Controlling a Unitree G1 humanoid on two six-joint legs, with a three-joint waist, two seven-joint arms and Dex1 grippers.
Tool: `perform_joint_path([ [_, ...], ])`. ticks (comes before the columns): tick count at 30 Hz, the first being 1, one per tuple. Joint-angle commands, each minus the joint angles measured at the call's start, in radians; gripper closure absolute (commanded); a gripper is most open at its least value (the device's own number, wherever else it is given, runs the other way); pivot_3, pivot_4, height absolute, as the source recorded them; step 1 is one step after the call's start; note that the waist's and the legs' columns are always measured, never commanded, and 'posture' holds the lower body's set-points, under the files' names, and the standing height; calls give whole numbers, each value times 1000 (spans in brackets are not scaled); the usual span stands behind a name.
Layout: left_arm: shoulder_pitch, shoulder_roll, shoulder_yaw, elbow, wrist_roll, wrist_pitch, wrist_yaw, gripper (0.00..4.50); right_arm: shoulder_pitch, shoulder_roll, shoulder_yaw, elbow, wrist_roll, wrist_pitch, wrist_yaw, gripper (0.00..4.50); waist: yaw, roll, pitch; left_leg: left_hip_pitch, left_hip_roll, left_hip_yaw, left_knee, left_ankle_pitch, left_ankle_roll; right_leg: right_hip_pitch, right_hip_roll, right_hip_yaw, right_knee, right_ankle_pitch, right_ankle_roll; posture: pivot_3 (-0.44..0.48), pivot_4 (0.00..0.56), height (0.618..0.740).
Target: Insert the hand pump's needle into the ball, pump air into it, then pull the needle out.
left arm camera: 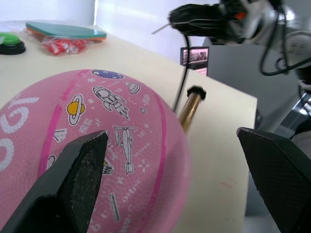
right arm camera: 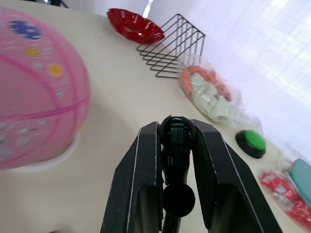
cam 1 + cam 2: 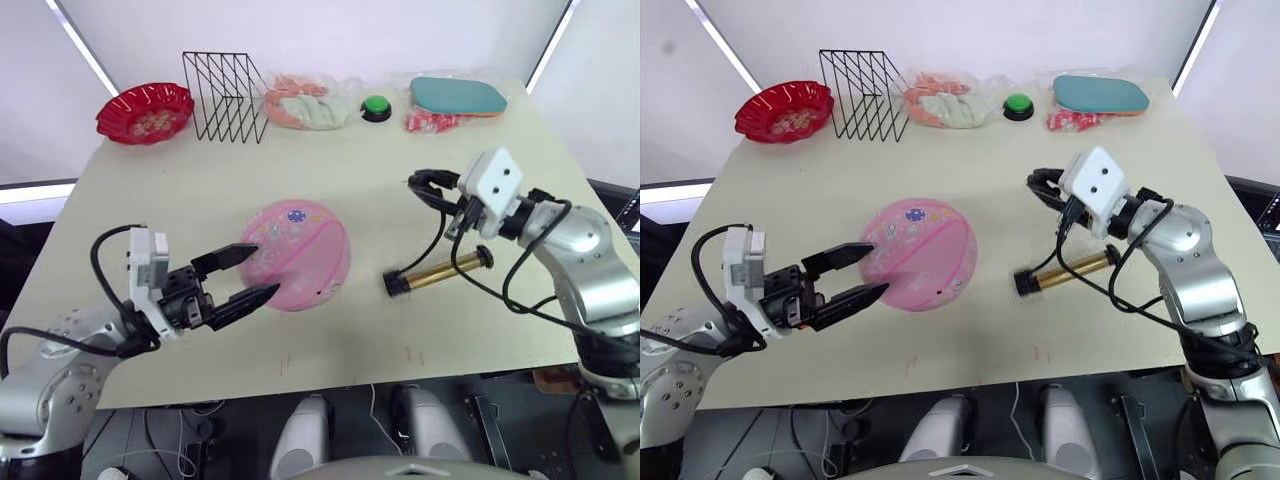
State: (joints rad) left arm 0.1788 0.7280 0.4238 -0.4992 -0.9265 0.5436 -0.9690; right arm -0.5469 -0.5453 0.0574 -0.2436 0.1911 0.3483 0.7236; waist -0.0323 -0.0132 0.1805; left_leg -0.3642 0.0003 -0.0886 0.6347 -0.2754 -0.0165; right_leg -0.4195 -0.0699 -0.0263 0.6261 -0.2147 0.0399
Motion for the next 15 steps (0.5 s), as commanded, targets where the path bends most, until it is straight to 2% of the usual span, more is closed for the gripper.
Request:
perform_joint_path([
  [1,32,-16,27,-57,-23,-11,15,0,-6,15,-28,49,9,-30,-16,4158,0,0,0,0,0,0,0,0,0,0,0,0,0,0,0,0,150,740],
  [6,51,-44,54,-82,-54,-27,39,0,35,40,-33,114,37,-2,-14,4158,5,0,0,-1,0,0,1,0,0,0,0,0,0,1,-1,0,150,740],
  [9,35,-47,108,-69,-86,-35,67,0,69,44,-34,122,40,44,-31,4158,5,0,0,0,0,0,2,0,0,0,0,0,1,2,-2,0,150,740],
  [15,67,-8,148,-104,-125,-10,42,0,110,32,-33,90,48,40,-16,4158,1,0,0,0,0,1,3,0,0,0,1,1,1,2,-3,0,150,740],
])
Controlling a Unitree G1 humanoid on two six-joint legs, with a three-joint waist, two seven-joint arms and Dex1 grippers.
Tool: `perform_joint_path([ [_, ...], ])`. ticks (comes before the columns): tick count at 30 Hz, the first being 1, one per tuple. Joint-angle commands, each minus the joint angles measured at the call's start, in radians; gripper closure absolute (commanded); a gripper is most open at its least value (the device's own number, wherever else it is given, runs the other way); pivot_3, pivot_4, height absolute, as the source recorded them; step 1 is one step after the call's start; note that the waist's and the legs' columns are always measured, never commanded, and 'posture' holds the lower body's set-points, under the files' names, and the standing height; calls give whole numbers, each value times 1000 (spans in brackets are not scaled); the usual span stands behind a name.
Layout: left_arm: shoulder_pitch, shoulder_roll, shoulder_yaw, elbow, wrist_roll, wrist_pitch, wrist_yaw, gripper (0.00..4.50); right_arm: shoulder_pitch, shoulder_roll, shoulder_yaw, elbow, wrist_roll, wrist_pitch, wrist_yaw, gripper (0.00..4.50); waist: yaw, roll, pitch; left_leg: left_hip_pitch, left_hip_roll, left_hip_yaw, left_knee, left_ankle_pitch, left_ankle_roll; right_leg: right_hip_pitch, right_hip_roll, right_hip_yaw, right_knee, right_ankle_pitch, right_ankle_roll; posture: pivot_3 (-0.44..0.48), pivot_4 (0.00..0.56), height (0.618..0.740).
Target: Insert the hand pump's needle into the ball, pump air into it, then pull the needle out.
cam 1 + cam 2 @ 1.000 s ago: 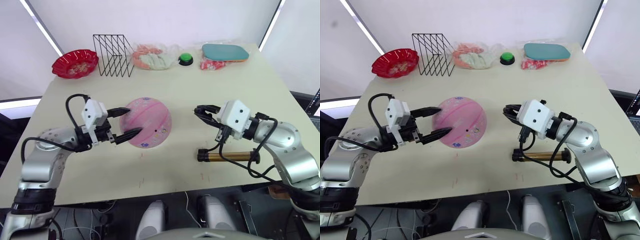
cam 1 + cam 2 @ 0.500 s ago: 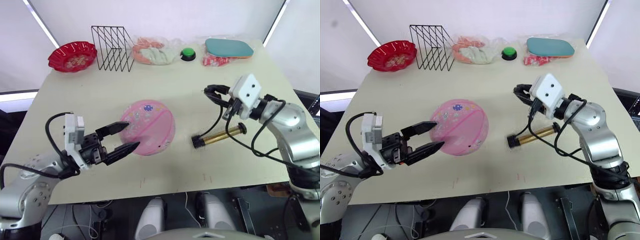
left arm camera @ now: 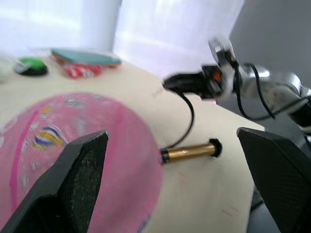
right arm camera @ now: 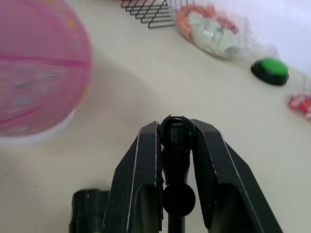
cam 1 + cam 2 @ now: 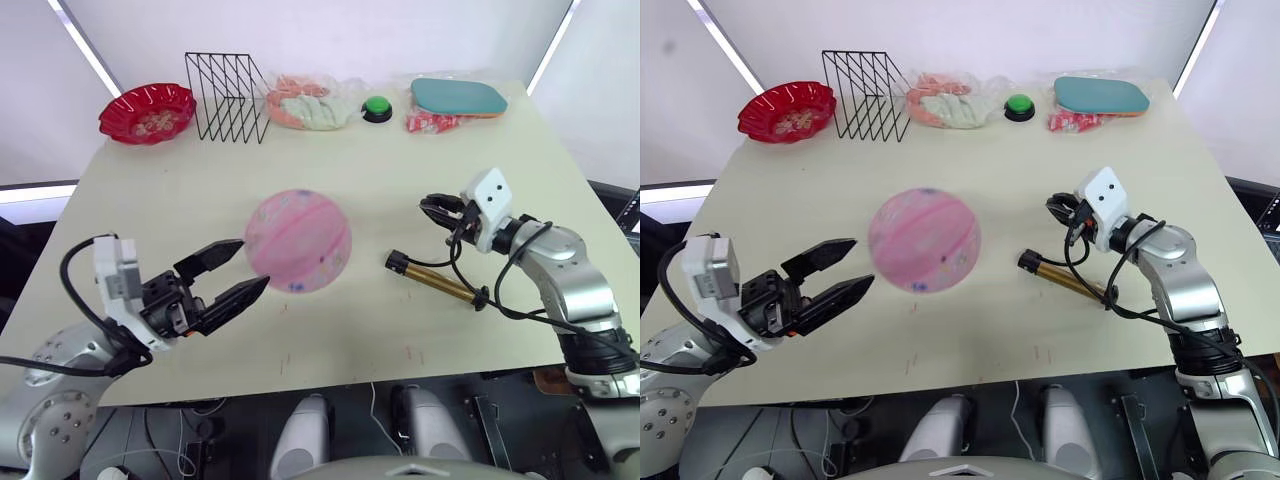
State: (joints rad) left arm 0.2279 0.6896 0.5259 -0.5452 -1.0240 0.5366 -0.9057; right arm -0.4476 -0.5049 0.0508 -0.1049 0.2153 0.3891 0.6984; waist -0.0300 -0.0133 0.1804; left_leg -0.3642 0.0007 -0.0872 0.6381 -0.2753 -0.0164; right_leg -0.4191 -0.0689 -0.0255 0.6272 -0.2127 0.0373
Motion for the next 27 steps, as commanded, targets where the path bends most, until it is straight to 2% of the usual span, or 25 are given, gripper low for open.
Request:
perform_joint_path([
  [1,30,43,51,-64,-35,4,-35,0,17,-6,-30,-53,33,5,10,4158,-2,0,0,0,0,0,0,0,0,0,0,0,0,0,0,0,150,740],
  [5,81,73,30,-76,-2,-1,-93,0,65,-10,-43,-49,46,15,5,4158,-2,0,0,0,0,0,0,0,0,0,0,0,0,0,0,0,150,740],
  [22,165,20,-40,-64,113,-80,-147,0,168,-15,-113,-6,110,58,12,4158,-4,0,0,1,2,1,7,0,0,2,11,12,2,1,-5,0,150,740],
  [24,171,16,-49,-62,125,-89,-153,0,180,-23,-122,-3,119,57,18,3143,-5,0,0,1,2,1,8,0,0,2,14,17,3,1,-5,0,150,740],
  [26,176,10,-59,-55,139,-100,-158,0,199,-33,-133,-17,127,57,24,2496,-4,0,0,1,2,1,9,0,0,3,16,19,3,1,-5,0,150,740],
  [27,179,5,-62,-49,146,-106,-159,0,208,-38,-137,-30,126,54,22,1895,-4,0,0,1,2,1,9,0,0,3,16,20,3,1,-5,0,150,740],
])
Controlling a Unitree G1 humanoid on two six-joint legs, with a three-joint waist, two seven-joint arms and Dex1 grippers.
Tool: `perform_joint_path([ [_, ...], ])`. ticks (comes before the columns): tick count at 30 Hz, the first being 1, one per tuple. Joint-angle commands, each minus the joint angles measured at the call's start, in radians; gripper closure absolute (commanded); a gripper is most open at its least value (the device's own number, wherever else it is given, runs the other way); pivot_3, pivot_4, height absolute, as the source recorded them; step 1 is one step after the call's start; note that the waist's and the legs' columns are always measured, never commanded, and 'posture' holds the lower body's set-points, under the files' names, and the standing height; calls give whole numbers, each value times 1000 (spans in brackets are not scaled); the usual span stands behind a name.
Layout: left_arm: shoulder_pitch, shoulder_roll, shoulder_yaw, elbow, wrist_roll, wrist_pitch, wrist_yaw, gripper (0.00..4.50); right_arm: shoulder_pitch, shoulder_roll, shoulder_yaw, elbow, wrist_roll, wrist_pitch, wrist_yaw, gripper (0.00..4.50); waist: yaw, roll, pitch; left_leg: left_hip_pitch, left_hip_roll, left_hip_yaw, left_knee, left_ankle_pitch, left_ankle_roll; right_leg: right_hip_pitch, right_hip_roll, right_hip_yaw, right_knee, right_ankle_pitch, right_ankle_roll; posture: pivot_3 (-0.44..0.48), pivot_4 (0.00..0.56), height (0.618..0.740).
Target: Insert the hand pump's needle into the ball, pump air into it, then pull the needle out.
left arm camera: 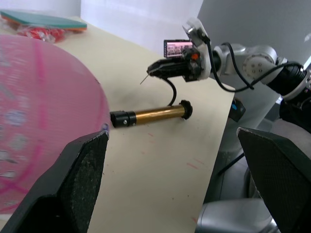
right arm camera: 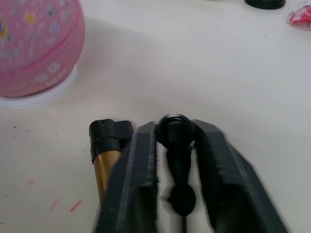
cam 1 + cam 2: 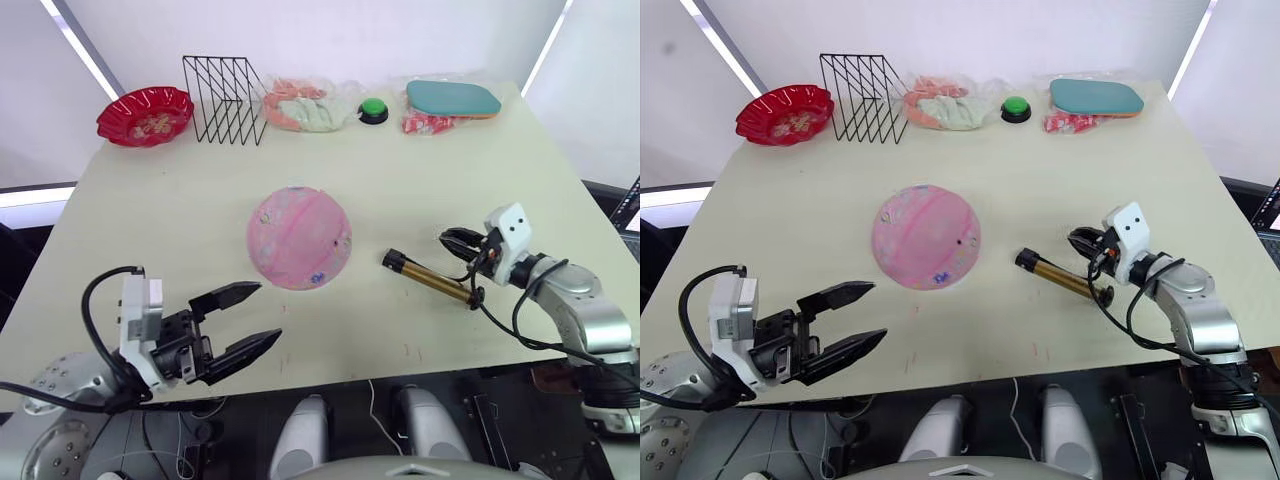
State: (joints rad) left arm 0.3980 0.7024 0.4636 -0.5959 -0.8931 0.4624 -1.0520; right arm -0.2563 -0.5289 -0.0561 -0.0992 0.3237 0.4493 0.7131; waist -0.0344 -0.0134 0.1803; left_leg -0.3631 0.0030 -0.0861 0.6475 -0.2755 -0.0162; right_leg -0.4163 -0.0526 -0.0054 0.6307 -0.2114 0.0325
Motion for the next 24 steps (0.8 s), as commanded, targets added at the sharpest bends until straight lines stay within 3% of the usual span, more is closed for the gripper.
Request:
perform_joint_path([
  [1,16,-12,-1,11,24,-39,-18,0,27,-14,-51,-64,42,10,3,1590,0,0,0,0,0,0,0,0,0,0,0,0,0,0,0,0,150,740],
  [2,23,-17,-3,20,33,-46,-22,0,36,-16,-70,-90,62,23,1,1005,1,0,0,0,0,0,0,0,0,0,0,0,0,0,0,0,150,740],
  [3,29,-21,-3,28,40,-52,-25,0,46,-21,-84,-112,74,31,-2,782,1,0,0,0,0,0,0,0,0,0,0,0,1,0,0,0,150,740],
  [4,33,-25,-3,36,47,-59,-27,0,57,-28,-97,-135,88,43,-4,159,0,0,0,0,0,0,1,0,0,-1,1,0,3,0,0,0,150,740],
  [10,71,-59,-14,99,91,-98,-44,0,184,-106,-200,-268,163,133,9,159,8,0,0,1,1,-1,2,0,0,0,2,0,5,-4,1,0,150,740],
  [24,67,-66,-48,170,139,-150,-94,0,344,-210,-213,-222,122,105,52,159,21,0,0,0,1,-4,6,0,0,1,3,-1,9,-5,1,0,150,740],
])
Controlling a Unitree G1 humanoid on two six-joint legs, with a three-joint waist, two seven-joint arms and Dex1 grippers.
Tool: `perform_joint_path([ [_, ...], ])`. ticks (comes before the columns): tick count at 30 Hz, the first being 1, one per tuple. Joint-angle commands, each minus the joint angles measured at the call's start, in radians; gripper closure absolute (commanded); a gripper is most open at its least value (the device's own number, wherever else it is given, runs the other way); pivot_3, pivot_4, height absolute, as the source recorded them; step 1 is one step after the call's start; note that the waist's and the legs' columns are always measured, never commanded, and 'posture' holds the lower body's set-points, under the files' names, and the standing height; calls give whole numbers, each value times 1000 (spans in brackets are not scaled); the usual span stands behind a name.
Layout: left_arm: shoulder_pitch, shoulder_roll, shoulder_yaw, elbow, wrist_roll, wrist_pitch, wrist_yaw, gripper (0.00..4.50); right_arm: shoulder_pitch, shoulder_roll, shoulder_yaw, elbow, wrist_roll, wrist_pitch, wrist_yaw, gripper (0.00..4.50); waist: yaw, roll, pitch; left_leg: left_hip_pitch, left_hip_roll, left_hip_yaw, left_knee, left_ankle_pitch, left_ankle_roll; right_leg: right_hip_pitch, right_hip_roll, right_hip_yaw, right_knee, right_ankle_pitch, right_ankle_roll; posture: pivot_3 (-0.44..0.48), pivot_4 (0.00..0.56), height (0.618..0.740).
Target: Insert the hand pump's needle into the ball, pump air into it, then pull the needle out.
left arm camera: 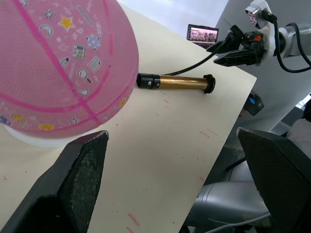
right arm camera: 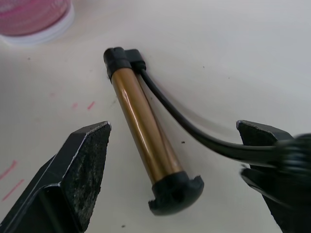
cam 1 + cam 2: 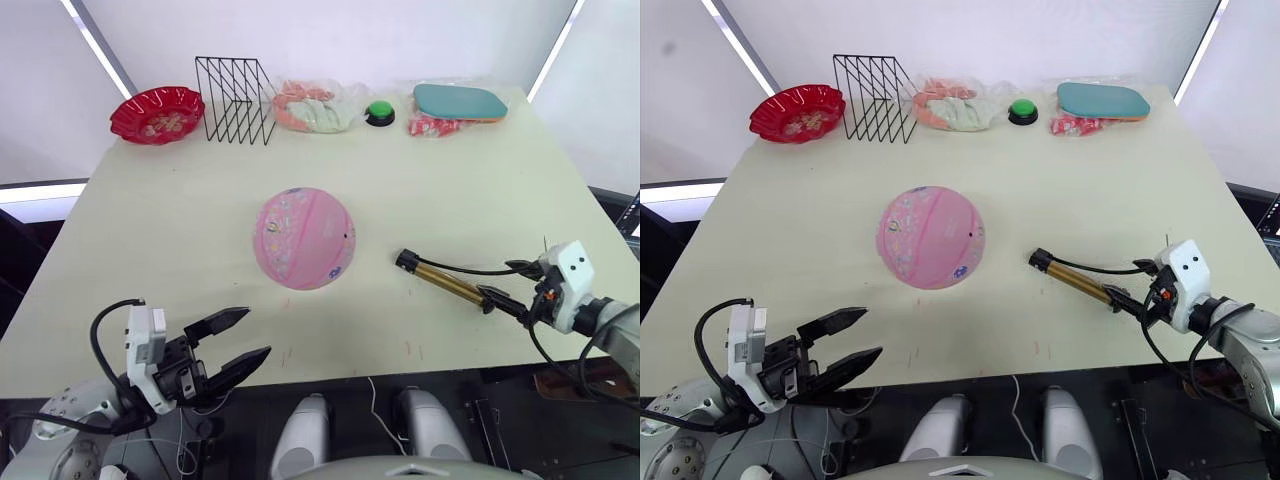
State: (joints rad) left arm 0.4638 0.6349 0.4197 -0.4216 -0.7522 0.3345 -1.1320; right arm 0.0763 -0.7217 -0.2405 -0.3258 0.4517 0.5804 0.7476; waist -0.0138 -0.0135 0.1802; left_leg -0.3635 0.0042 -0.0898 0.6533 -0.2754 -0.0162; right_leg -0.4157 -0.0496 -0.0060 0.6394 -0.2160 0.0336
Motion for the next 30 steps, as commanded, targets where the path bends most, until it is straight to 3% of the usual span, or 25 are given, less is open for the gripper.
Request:
perform_joint_path([
  [1,0,1,-5,-2,0,-22,-17,0,18,-25,-28,7,-2,-25,29,159,0,0,0,0,0,0,0,0,0,0,0,0,0,0,0,0,150,740],
  [7,-11,5,-9,17,6,-26,-29,0,89,-72,-45,-4,17,-35,112,159,1,0,0,-2,0,-6,0,0,0,3,0,-5,0,-2,-3,0,150,740],
  [21,4,-4,1,40,17,-45,-46,0,92,-63,-183,-41,66,-37,72,159,3,2,-1,-11,4,-27,0,1,-1,5,1,-29,3,-6,-10,0,150,740],
  [30,41,-67,32,26,-17,-30,26,0,192,5,-199,-118,112,-191,175,159,5,3,-1,-16,6,-40,0,1,-1,6,1,-42,4,-12,-15,0,150,740],
])
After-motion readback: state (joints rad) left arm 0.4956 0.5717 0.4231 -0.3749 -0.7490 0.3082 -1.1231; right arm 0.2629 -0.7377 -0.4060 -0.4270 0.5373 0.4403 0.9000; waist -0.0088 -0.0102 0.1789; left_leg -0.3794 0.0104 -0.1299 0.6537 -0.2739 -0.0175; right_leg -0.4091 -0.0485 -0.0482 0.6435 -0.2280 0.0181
